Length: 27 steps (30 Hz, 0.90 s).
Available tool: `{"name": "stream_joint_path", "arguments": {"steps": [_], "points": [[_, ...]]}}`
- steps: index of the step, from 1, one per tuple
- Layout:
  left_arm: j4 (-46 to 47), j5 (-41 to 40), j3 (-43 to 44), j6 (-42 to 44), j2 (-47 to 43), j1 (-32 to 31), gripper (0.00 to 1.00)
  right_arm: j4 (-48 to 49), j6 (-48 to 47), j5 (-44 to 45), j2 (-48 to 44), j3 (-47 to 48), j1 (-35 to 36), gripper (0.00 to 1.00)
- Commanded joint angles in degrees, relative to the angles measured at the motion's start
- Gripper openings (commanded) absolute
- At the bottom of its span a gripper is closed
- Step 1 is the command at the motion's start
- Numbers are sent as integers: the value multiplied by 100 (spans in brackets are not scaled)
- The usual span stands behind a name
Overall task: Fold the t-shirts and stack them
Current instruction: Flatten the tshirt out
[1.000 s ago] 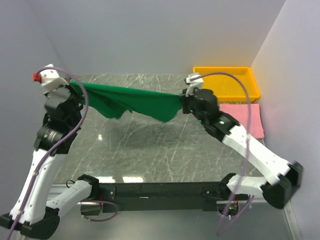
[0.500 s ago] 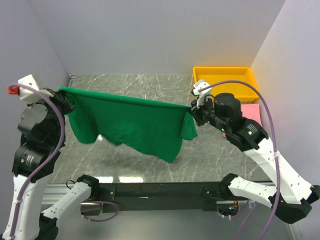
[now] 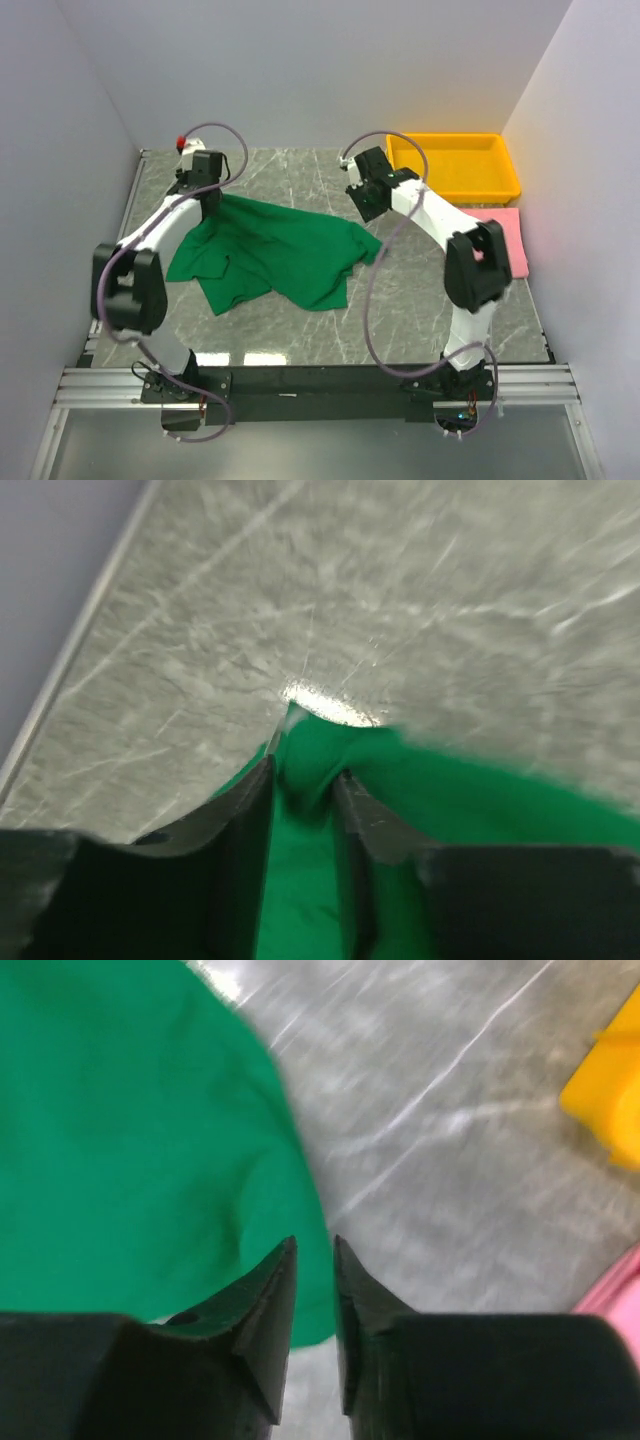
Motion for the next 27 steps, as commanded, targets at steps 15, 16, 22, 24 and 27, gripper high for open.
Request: {"name": "stream_joint_path", "arguments": {"steps": [15,16,22,24,27], "points": [[-402,927,-2031,-1360,-2394,1414,86,842,1623,-209,-1871,-2030,753,77],[-384,910,-2235,-1422,-2674,1580,85,903,1694,-192,-1977,-2179,851,78],[-199,1261,-3151,-1783,-3055,2083,78,1202,2300,-270,-2583,-3120,1414,78],[-261,1235,-3152,-1722,-2915,2092,78,1308,2423,-367,-2759,-3402,1458,78],[-331,1428,-3108,-1695,-2519,2197,77,1422,2511,-289,-2953,-3665,1467,77]]}}
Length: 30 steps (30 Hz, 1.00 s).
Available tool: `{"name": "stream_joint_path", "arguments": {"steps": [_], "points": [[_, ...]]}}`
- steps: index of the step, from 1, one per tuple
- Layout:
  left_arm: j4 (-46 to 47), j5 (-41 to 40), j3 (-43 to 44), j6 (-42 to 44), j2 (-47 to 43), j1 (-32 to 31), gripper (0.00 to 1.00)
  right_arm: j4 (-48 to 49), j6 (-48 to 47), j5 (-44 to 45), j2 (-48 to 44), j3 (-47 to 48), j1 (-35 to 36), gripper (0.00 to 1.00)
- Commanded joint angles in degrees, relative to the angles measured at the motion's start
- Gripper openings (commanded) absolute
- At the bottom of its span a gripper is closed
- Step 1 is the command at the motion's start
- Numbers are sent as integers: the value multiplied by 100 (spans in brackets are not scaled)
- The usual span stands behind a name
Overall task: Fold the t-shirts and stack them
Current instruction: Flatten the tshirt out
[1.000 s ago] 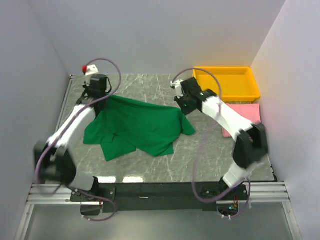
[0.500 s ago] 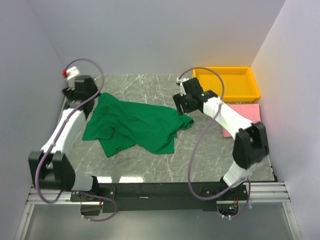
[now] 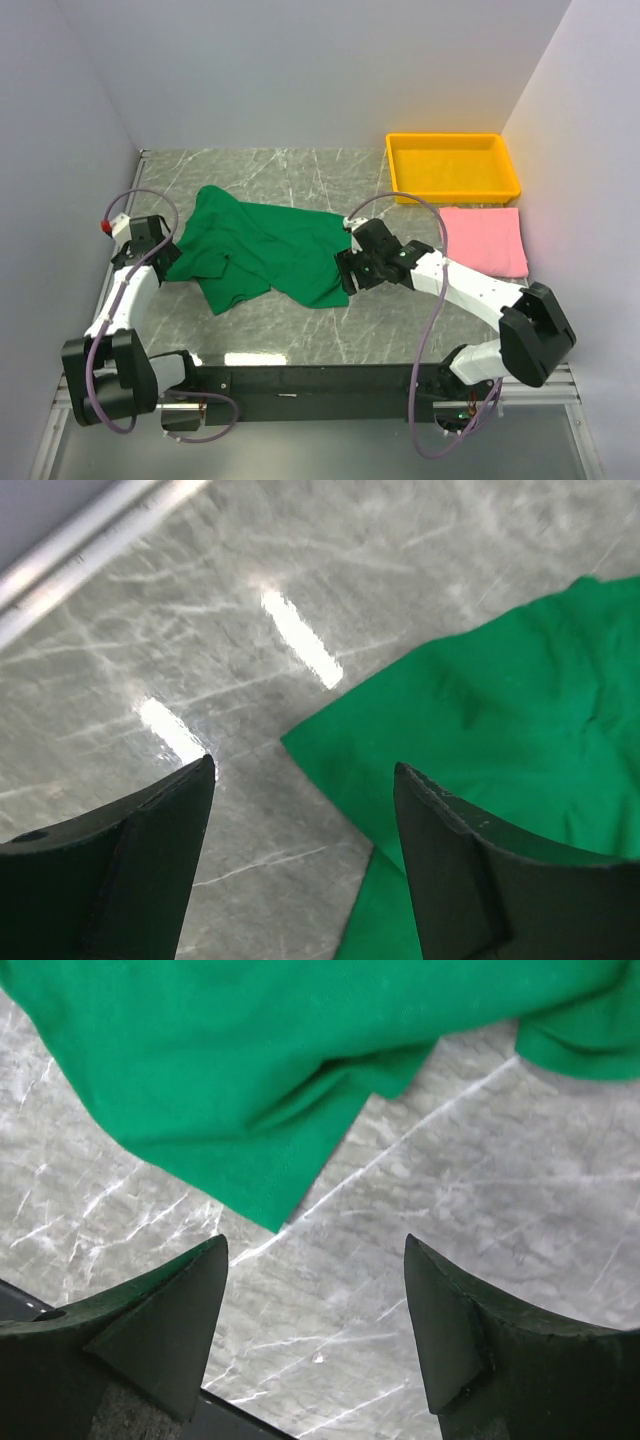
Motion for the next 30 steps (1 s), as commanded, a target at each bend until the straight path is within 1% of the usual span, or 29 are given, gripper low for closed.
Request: {"name": "stream_joint_path", "arguments": {"steps": [1,6,8,13,15,25,30], "points": [[93,368,88,-82,377,136,75,513,293,70,-418,-173,16,77],[102,570,184,67,974,198,68,742,319,114,-699,-455,24,77],[67,632,246,111,1142,198,62,760,302,167,-726,-490,25,77],[145,615,272,182,1336,198,55,891,267,158,-770,-648,24,77],[198,624,290,208,1406,198,54,953,258,150,-778,-683,16,77],[435,685,369,252,1767,224,56,1006,161,79,-585,-701,16,77],[339,667,466,226,2039,312,53,997,153,79,-559,-701,25,76]]}}
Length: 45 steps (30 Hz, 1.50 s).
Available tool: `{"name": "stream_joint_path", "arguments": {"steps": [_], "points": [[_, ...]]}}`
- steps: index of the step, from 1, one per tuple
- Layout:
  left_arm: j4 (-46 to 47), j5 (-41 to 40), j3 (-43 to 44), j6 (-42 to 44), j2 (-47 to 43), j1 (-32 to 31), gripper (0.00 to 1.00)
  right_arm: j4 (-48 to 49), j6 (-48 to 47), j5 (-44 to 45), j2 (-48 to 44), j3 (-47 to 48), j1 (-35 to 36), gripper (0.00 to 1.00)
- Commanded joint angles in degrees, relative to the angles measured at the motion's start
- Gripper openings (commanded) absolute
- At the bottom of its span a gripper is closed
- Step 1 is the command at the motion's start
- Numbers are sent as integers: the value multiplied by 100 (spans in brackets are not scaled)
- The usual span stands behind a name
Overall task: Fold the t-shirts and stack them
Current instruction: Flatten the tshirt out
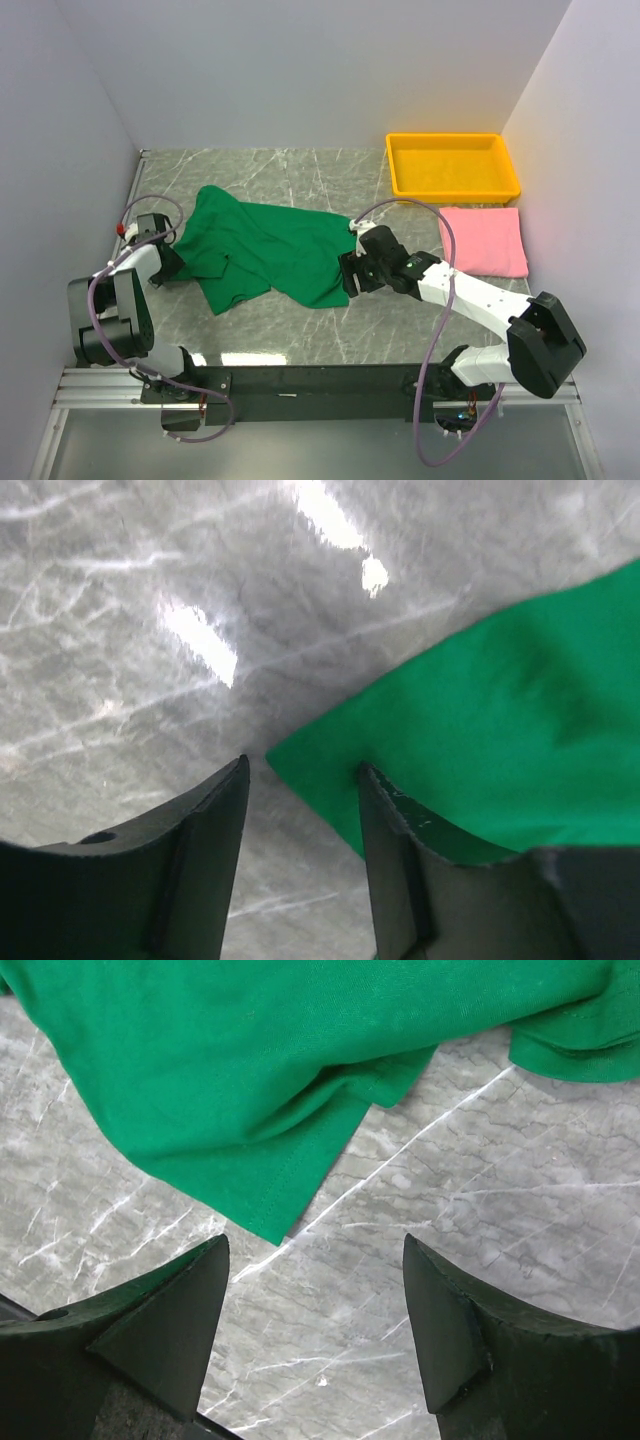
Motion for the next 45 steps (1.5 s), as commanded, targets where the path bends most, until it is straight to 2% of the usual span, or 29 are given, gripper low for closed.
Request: {"name": "stream_joint_path", "arguments": {"steps": [1,5,6,8,9,11,12,23,28,30,36,45], "points": [[42,60,243,-6,153,81,52,212,-27,29,-34,27,22,76],[59,148,217,-94,180,81,39,195,-18,3,18,106,14,76],[50,139,217,-94,180,81,32,212,8,3,36,123,14,76],[50,148,217,-94,189,81,26,230,26,-15,71,106,22,76],[50,165,208,-94,180,81,18,239,35,-15,97,97,14,76],[50,174,199,-76,154,81,10,257,26,2,115,71,14,76],[33,157,190,-68,119,81,1,265,35,3,124,45,14,76],[-319,-343,278,-59,-926,81,1,81,333,38,510,159,14,75],[-302,-538,287,64,-1261,81,1,-94,650,-24,827,229,101,64],[-231,-450,287,73,-1349,81,1,-261,790,64,949,360,277,59],[-249,-520,340,99,-1560,81,1,-595,1465,564,1345,659,549,56],[-231,-547,384,117,-1710,81,1,-876,2329,1101,1740,1046,857,56]]}}
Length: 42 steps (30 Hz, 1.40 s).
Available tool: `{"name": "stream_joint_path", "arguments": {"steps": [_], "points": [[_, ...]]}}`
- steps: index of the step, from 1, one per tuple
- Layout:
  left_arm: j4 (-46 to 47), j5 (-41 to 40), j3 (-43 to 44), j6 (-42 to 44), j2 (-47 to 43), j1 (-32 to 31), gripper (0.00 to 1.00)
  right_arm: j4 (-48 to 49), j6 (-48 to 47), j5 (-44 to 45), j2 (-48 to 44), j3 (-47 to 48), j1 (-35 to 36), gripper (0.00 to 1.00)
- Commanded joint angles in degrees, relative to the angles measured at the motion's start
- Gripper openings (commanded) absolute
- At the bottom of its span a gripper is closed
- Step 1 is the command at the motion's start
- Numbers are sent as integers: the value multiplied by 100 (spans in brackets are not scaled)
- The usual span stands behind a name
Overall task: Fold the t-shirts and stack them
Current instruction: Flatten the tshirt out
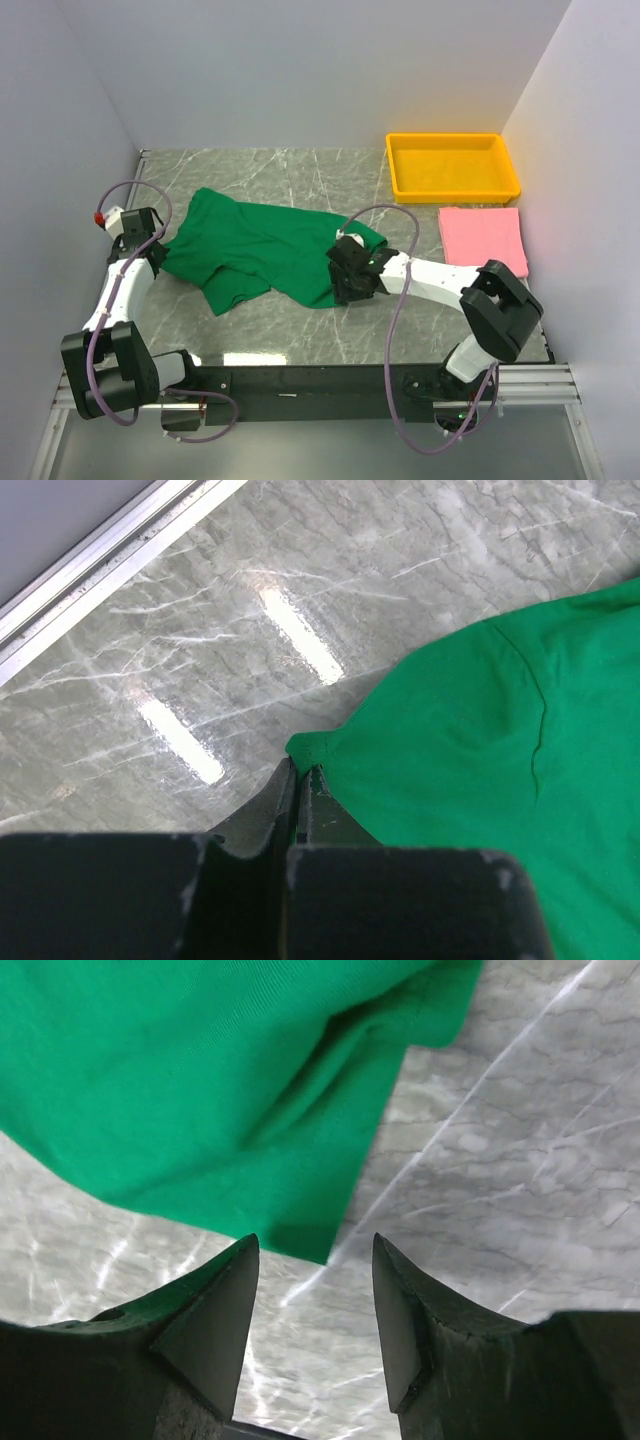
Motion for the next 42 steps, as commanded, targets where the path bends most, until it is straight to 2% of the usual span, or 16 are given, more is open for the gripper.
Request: {"name": "stream_joint_path", "arguments": {"steps": [1,13,16,19,20,22,23,25,28,34,37,38,42], "points": [[51,-168,231,62,-175,37,1,-226,506,419,290,410,101,57],[51,-133,239,45,-272,28,1,-727,910,543,967,516,277,56],[60,-133,231,45,-325,28,1,-841,972,490,993,437,286,48],[68,-133,231,45,-342,37,1,-911,1033,499,897,279,286,34],[60,-125,231,45,-325,28,1,-920,1068,490,844,183,277,27],[42,-107,239,36,-334,28,1,-929,1086,507,791,103,268,20],[42,-107,239,36,-351,28,1,-929,1112,525,739,33,277,10],[60,-107,204,36,-413,28,1,-955,1104,604,677,15,268,0],[130,77,248,45,-518,28,1,-1183,990,1060,502,155,137,0],[-204,525,1600,-148,43,-7,1,-1728,218,1552,-306,1349,-1049,0],[-335,561,2583,-122,184,-7,1,-2106,-283,1711,-536,2517,-1629,0],[-379,544,2864,-96,202,-7,1,-2237,-511,1807,-536,3216,-1770,0],[-958,429,4803,176,334,-7,1,-2844,-1119,2133,-466,5004,-2096,0]]}}
